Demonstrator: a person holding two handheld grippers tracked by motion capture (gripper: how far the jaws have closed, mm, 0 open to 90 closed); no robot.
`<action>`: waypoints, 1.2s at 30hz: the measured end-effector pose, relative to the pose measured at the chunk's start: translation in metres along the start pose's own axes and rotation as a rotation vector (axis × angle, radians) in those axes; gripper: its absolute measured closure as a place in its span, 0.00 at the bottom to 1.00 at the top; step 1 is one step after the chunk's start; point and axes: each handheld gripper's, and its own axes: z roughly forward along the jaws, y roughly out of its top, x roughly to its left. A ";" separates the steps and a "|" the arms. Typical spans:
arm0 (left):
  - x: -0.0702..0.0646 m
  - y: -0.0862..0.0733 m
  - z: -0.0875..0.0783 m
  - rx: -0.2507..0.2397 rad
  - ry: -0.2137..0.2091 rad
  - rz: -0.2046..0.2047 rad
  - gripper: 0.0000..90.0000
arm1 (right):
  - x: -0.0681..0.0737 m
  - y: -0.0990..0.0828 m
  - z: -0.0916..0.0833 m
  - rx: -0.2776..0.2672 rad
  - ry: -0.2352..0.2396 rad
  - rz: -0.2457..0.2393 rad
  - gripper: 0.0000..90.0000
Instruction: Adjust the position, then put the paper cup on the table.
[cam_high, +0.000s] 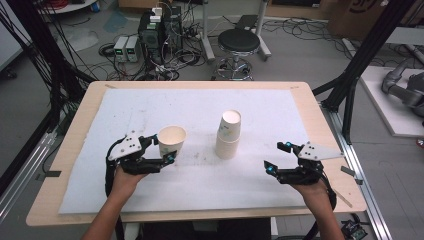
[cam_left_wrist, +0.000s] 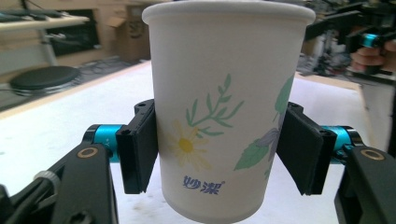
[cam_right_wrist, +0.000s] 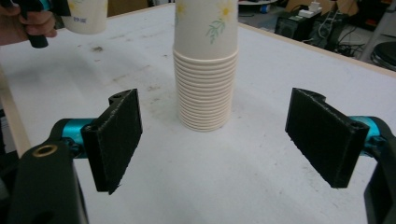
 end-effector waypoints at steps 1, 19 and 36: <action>0.001 0.000 -0.002 -0.008 0.014 -0.003 0.38 | -0.001 0.000 0.000 0.002 -0.011 0.001 0.21; 0.007 0.002 -0.017 -0.090 0.138 0.009 0.37 | 0.001 0.000 0.002 0.009 -0.023 -0.016 0.21; 0.023 -0.005 -0.016 -0.083 0.263 -0.046 0.36 | 0.003 -0.002 0.005 0.020 -0.024 -0.015 0.21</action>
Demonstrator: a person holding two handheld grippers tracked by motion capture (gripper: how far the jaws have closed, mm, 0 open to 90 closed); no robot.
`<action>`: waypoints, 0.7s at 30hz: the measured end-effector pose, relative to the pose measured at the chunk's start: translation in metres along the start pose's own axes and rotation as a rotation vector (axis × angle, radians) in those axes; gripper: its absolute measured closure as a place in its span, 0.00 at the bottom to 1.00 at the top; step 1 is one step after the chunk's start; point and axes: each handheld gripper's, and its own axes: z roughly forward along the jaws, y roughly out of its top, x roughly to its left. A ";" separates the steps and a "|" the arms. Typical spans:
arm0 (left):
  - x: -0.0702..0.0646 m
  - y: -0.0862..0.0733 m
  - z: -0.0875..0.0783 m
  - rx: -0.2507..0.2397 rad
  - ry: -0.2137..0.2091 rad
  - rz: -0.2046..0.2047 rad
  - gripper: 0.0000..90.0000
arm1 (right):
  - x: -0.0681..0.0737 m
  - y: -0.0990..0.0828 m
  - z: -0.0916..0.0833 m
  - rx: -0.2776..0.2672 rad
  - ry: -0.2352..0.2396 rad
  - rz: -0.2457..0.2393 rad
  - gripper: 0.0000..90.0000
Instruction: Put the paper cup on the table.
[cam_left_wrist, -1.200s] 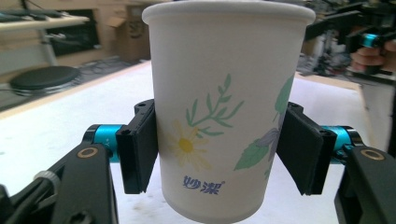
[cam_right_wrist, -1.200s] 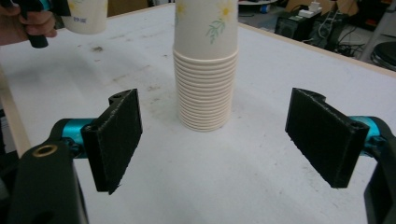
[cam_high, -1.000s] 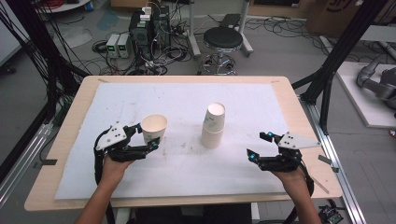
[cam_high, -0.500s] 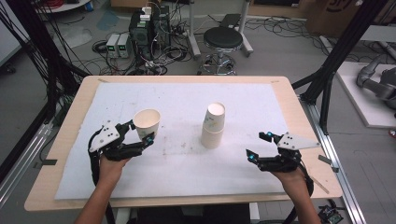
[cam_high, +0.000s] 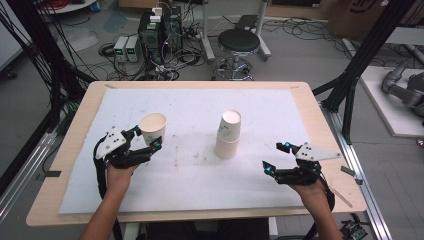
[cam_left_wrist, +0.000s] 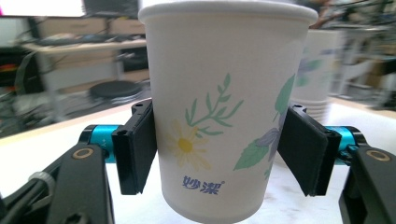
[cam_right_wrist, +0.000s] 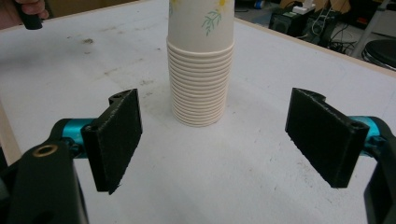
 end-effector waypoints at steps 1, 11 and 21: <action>0.003 -0.001 0.002 0.003 0.025 -0.020 0.36 | 0.000 0.000 0.000 0.002 0.002 -0.003 0.21; 0.013 -0.014 0.027 0.072 0.080 -0.051 0.36 | 0.001 -0.002 0.002 0.010 0.013 -0.012 0.21; 0.004 -0.034 0.062 0.225 -0.002 -0.049 0.36 | 0.000 -0.004 0.003 0.015 0.018 -0.008 0.21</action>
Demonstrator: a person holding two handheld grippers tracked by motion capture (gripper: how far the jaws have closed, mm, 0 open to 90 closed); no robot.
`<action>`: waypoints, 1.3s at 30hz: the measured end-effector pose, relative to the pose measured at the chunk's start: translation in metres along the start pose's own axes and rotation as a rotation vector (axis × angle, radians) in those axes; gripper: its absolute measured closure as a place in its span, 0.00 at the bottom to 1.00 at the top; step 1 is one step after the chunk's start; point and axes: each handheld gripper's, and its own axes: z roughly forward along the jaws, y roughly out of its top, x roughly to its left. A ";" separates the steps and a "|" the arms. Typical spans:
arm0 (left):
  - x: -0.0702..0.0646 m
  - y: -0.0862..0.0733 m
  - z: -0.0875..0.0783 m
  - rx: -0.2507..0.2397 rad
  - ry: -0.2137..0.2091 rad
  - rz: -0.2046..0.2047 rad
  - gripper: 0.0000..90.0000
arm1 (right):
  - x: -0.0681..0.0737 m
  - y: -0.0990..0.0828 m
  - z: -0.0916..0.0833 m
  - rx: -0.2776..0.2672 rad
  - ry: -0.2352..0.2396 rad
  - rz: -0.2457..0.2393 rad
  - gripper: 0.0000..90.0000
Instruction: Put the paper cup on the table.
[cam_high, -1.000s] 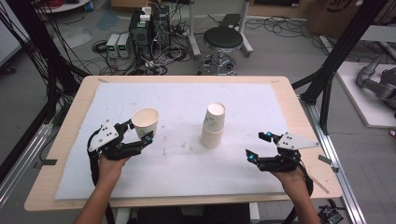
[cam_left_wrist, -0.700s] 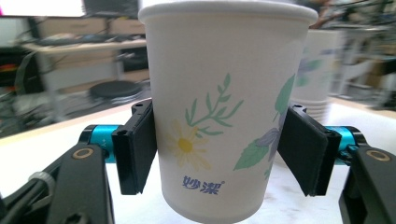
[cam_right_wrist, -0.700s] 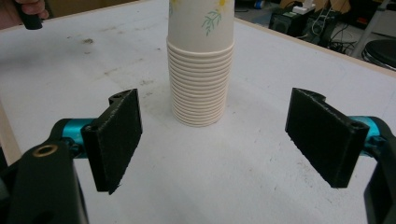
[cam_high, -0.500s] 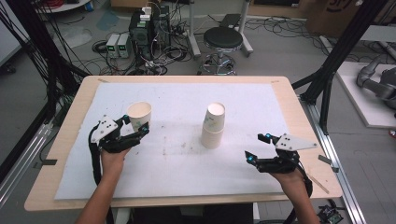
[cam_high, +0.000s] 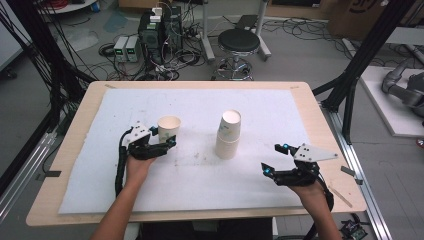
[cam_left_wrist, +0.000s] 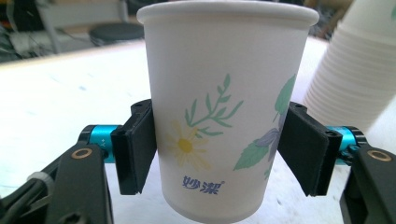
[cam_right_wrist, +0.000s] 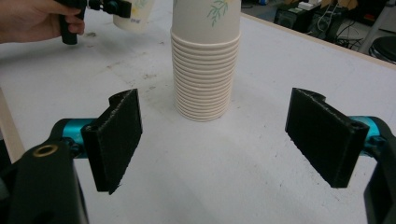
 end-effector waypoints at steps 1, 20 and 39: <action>-0.001 -0.001 0.002 0.014 -0.008 0.005 0.36 | 0.000 0.000 0.000 0.000 0.000 -0.001 0.21; -0.005 -0.004 0.005 0.188 0.044 0.043 0.35 | 0.000 0.000 0.000 0.002 0.005 0.003 0.21; -0.001 -0.013 -0.026 0.228 0.007 0.013 0.18 | -0.001 -0.003 -0.001 0.005 0.004 0.013 0.21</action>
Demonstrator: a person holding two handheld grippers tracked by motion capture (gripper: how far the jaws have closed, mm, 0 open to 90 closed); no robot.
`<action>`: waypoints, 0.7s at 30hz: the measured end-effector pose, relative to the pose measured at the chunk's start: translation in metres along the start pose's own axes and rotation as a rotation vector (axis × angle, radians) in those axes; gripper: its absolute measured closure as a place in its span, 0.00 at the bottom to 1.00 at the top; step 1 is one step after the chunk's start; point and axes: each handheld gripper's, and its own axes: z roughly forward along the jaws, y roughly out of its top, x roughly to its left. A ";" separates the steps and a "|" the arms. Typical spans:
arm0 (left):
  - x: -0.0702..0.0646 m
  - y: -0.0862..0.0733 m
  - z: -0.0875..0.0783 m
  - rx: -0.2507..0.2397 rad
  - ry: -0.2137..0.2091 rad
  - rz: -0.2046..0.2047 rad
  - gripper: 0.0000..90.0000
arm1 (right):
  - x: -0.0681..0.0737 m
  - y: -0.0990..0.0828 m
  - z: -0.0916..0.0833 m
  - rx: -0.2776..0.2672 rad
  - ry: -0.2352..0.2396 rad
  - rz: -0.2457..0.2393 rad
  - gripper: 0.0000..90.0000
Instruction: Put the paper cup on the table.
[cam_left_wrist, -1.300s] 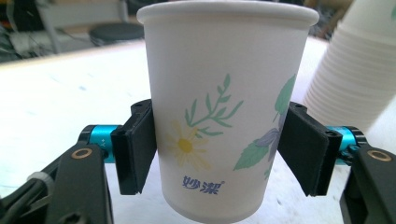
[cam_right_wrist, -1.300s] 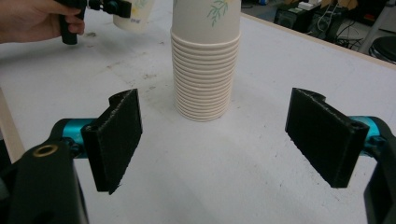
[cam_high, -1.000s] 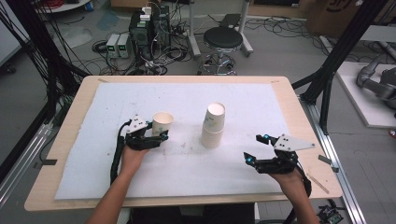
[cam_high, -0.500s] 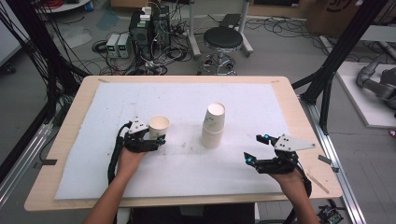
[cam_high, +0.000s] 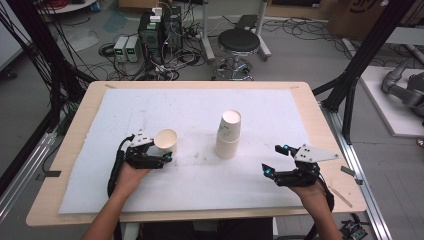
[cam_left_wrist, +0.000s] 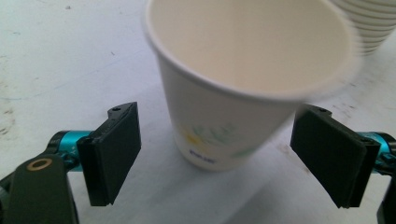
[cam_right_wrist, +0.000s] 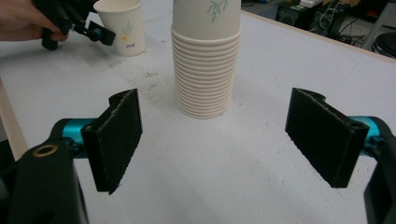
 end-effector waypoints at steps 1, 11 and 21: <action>0.002 -0.002 -0.006 -0.010 -0.002 0.001 0.18 | 0.000 0.000 0.000 0.004 -0.002 -0.001 0.21; 0.003 -0.013 -0.058 -0.190 -0.025 -0.025 0.18 | -0.001 -0.009 0.003 0.042 -0.035 0.019 0.21; -0.002 -0.008 -0.078 -0.362 -0.011 -0.006 0.18 | -0.007 -0.016 0.003 0.035 -0.054 0.058 0.21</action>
